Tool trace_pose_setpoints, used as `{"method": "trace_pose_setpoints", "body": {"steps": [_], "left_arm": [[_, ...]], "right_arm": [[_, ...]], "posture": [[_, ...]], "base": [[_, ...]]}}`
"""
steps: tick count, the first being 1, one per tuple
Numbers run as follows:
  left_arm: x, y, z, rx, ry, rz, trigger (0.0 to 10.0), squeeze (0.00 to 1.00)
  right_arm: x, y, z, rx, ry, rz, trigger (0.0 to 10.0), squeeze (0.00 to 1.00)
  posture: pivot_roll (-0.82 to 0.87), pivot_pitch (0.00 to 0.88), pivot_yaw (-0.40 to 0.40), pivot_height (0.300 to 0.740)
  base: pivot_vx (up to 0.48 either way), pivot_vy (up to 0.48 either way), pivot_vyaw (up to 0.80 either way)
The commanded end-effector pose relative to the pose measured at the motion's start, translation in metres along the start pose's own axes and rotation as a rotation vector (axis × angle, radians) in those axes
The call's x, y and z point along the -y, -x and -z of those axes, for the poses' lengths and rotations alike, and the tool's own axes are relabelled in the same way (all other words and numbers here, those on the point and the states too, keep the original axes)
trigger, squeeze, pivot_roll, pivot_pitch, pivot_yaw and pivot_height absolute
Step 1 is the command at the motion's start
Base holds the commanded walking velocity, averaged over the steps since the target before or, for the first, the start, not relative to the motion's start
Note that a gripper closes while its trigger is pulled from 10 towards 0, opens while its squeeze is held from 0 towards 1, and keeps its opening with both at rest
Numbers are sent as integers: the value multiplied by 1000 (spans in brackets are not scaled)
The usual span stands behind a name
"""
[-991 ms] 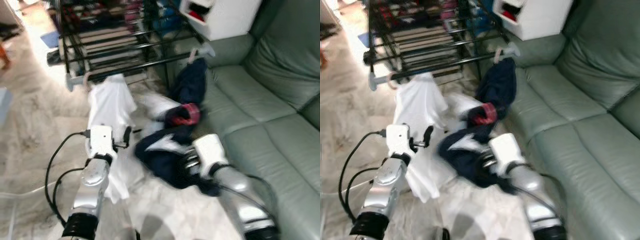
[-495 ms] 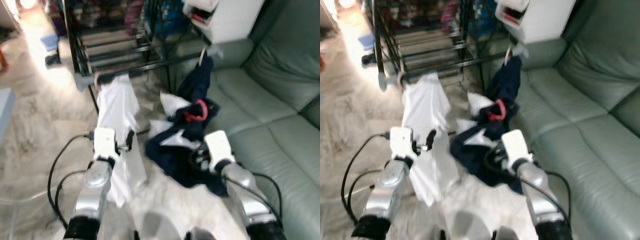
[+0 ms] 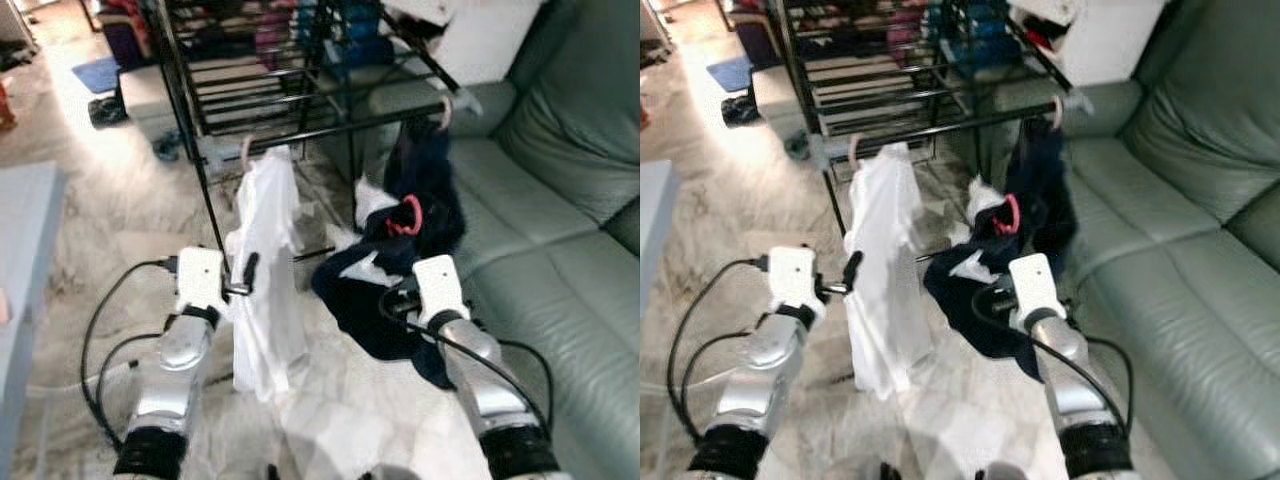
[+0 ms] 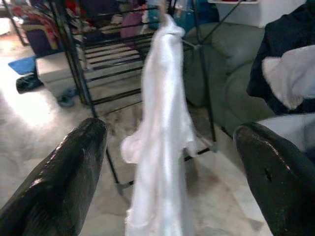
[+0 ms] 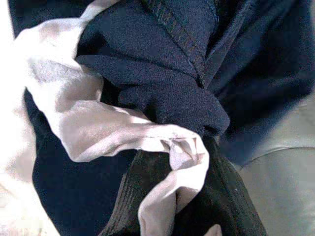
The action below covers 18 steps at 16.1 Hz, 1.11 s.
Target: Hang hanger
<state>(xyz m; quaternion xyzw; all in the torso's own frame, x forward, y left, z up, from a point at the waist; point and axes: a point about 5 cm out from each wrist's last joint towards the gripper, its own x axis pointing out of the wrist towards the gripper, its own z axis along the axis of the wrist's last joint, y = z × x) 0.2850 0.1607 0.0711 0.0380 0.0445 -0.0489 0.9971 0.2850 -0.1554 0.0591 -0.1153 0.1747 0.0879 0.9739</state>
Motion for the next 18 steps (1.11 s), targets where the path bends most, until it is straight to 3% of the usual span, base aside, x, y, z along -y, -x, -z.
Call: {"method": "trace_pose_setpoints", "body": {"steps": [1, 5, 6, 9, 13, 18], "left_arm": [[-1, -1, -6, 29, -12, 2, 10000, 0], [2, -2, -7, 32, -5, 17, 10000, 0], [3, -3, -7, 31, -3, 17, 10000, 0], [6, -4, -6, 22, 8, 26, 10000, 0], [9, -5, -4, 9, 17, 28, 10000, 0], [7, 0, -1, -5, 20, 6, 10000, 0]], "right_arm": [[5, -3, -13, 44, 5, 28, 10000, 0], [13, -6, -11, 31, 51, 62, 10000, 0], [14, -6, -11, 25, 12, 65, 10000, 0], [18, -7, -14, 37, 11, 66, 10000, 0], [9, -11, -23, 73, 10, -15, 10000, 0], [4, -11, -32, 157, 34, -71, 10000, 0]], "posture": [[-8, 0, 9, 740], [-10, 0, 9, 740], [-10, 0, 9, 740], [-17, 0, 12, 740], [-17, 0, 11, 740], [1, 0, -1, 740]], "base": [[390, 277, 0], [421, 128, 0], [439, 0, 0], [439, 0, 0], [426, 0, 0], [231, 307, 0]]}}
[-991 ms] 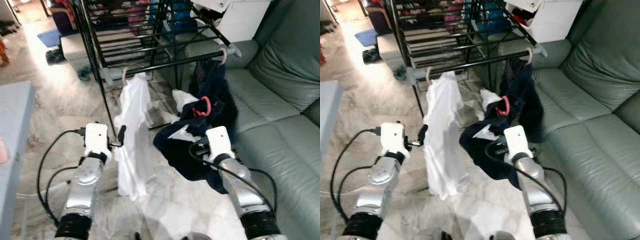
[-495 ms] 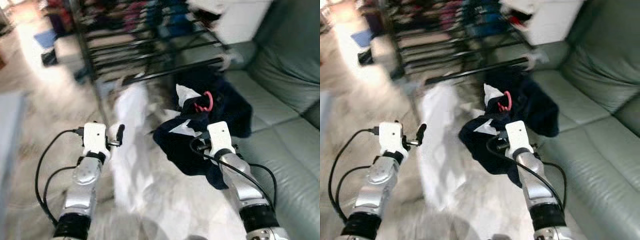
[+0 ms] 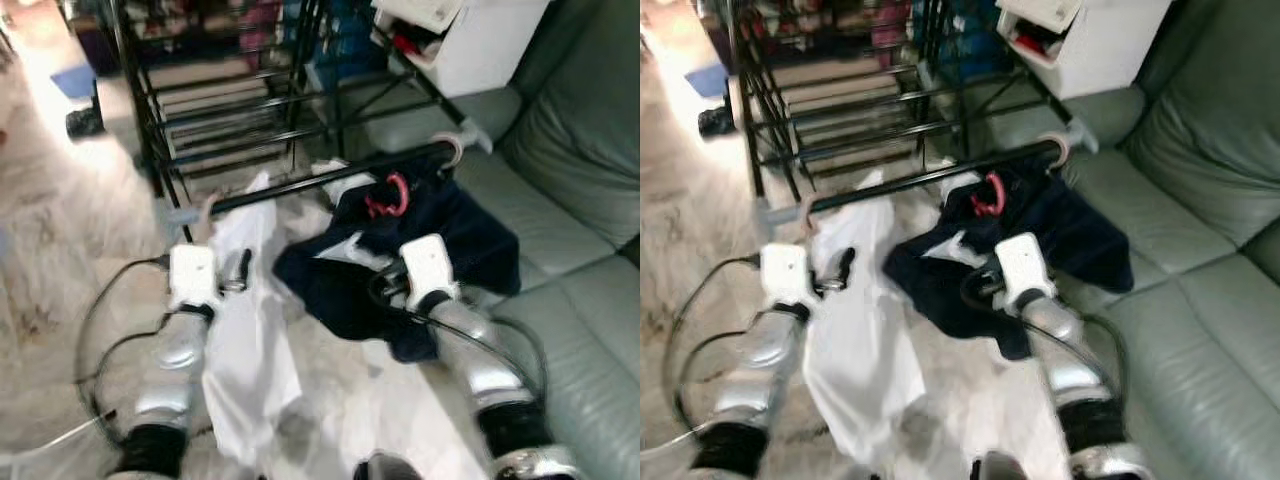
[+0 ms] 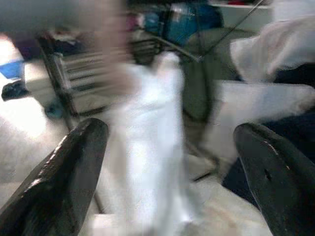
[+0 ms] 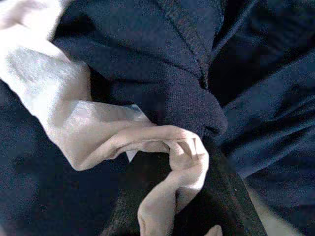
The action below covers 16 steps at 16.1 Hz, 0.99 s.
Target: Hang hanger
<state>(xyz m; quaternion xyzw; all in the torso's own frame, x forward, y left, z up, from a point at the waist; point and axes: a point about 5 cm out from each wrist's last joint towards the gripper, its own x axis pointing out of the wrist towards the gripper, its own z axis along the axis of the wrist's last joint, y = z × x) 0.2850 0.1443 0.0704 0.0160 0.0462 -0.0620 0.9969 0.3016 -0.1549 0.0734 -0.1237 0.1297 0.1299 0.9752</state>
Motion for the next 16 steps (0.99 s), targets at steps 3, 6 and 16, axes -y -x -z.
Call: {"method": "trace_pose_setpoints", "body": {"steps": [3, 6, 16], "left_arm": [[-10, 2, -1, 0, -25, -25, 10000, 0], [-10, 2, -3, 2, -27, -28, 10000, 0], [-29, 39, -6, -45, -74, -98, 10000, 0]], "right_arm": [[-4, -6, -15, 67, 6, -25, 10000, 0], [-6, -13, -24, 85, 41, -68, 10000, 0], [-7, -62, -42, -99, -78, -166, 10000, 0]], "posture": [[6, 0, 0, 740], [29, 0, -6, 740], [178, 25, -40, 740]], "base": [[0, 0, 0], [0, 0, 0], [0, 0, 0]]}}
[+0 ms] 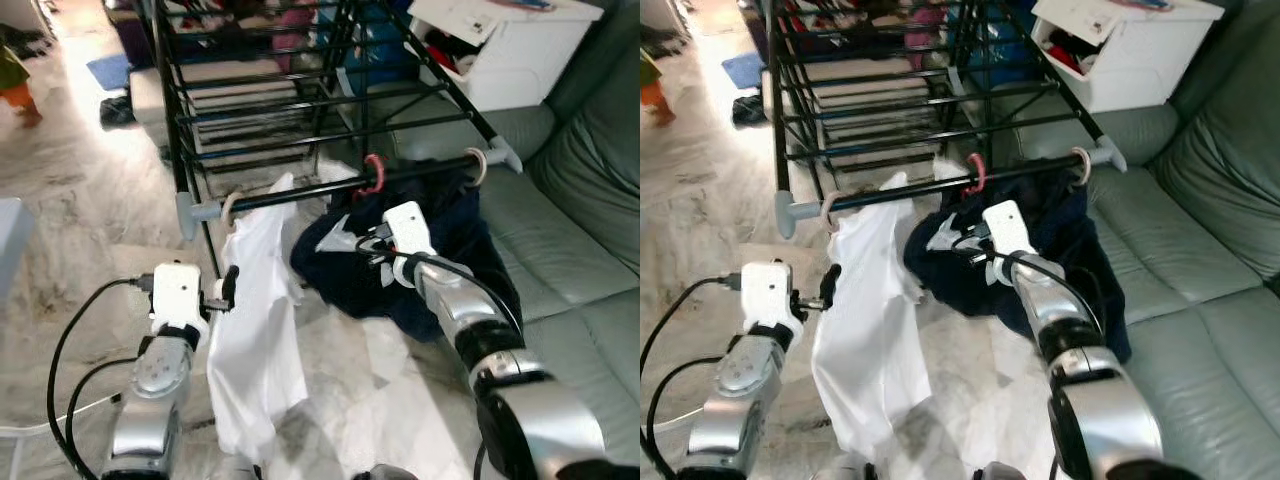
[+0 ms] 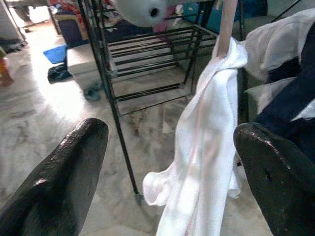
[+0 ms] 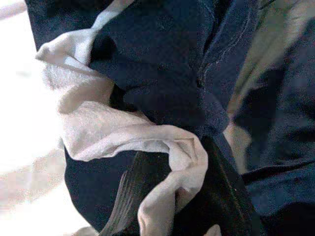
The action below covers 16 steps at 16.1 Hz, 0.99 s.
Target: Hang hanger
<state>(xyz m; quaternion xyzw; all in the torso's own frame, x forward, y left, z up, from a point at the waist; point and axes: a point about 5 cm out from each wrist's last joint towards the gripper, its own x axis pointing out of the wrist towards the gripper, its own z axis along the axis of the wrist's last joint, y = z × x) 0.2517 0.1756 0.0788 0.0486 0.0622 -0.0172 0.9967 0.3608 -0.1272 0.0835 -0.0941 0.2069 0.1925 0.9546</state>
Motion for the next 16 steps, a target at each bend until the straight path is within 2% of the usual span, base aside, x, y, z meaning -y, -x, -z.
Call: {"method": "trace_pose_setpoints", "body": {"steps": [1, 2, 5, 9, 13, 14, 15, 16], "left_arm": [[-4, 3, -1, -11, -18, -9, 10000, 0], [-5, 6, -1, -19, -21, -14, 10000, 0], [-4, 9, -3, -33, -19, -16, 10000, 0], [-1, 6, -4, -42, -18, -6, 10000, 0], [3, 0, -6, -39, -7, 0, 10000, 0], [5, -2, -6, -38, -4, 4, 10000, 0], [6, -3, -6, -38, -2, 6, 10000, 0], [7, -4, -5, -38, -2, 6, 10000, 0]], "right_arm": [[-5, -3, -9, 16, -25, -40, 10000, 0], [-13, -6, 2, -40, -74, -75, 10000, 0], [-17, -5, 24, -116, -142, -80, 10000, 0], [-10, -2, 36, -133, -176, -43, 10000, 0], [6, 2, 34, -70, -188, 65, 10000, 0], [10, 3, 33, -61, -216, 79, 10000, 0], [12, 3, 33, -60, -235, 81, 10000, 1000], [11, 4, 35, -65, -244, 74, 10000, 1000]], "posture": [[181, 28, -41, 740], [187, 44, -43, 740], [190, 49, -47, 740], [177, 37, -42, 740], [156, 5, -42, 740], [151, 0, -41, 740], [151, 0, -42, 740], [151, 0, -44, 740]], "base": [[0, 0, 0], [0, 0, 0], [0, 0, 0], [0, 0, 0], [0, 0, 0], [0, 0, 0], [0, 0, 0], [0, 0, 0]]}}
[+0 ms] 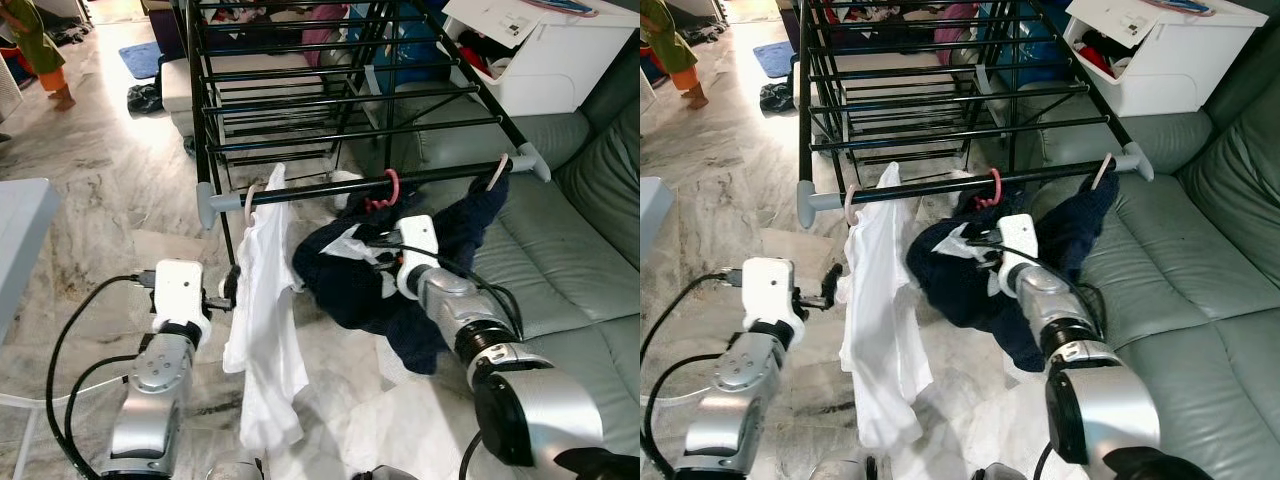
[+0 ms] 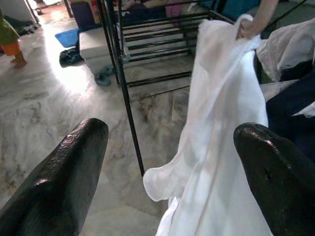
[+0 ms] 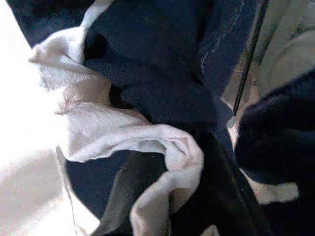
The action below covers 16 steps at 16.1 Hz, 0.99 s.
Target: Hang hanger
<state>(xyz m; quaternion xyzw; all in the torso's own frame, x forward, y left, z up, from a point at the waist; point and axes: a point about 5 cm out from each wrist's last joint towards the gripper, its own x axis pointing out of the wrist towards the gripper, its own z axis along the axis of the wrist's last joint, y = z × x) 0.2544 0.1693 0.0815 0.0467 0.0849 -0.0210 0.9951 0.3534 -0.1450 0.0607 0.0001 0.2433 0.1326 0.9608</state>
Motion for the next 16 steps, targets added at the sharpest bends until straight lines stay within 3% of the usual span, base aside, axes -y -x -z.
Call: {"method": "trace_pose_setpoints", "body": {"steps": [1, 4, 7, 10, 16], "left_arm": [[1, -3, -3, 16, -7, -13, 10000, 0], [-2, -10, -6, 32, -6, -28, 10000, 0], [4, -11, -13, 61, -9, -12, 10000, 0], [10, -12, -14, 66, -13, 0, 10000, 0], [19, -12, -11, 28, 12, 15, 10000, 0]], "right_arm": [[-1, 1, 10, -33, -21, -12, 10000, 1000], [-3, 1, 15, -33, -5, -10, 10000, 1000], [8, 5, 1, 103, 28, 60, 10000, 1000], [17, 14, 6, 179, 31, 101, 10000, 1000], [-8, 38, 5, 403, 83, 44, 10000, 1000]], "posture": [[150, 0, -45, 740], [140, 0, -45, 740], [121, 0, -43, 740], [88, 0, -31, 740], [53, 0, -13, 740]], "base": [[0, 0, 0], [0, 0, 0], [0, 0, 0], [0, 0, 0], [0, 0, 0]]}}
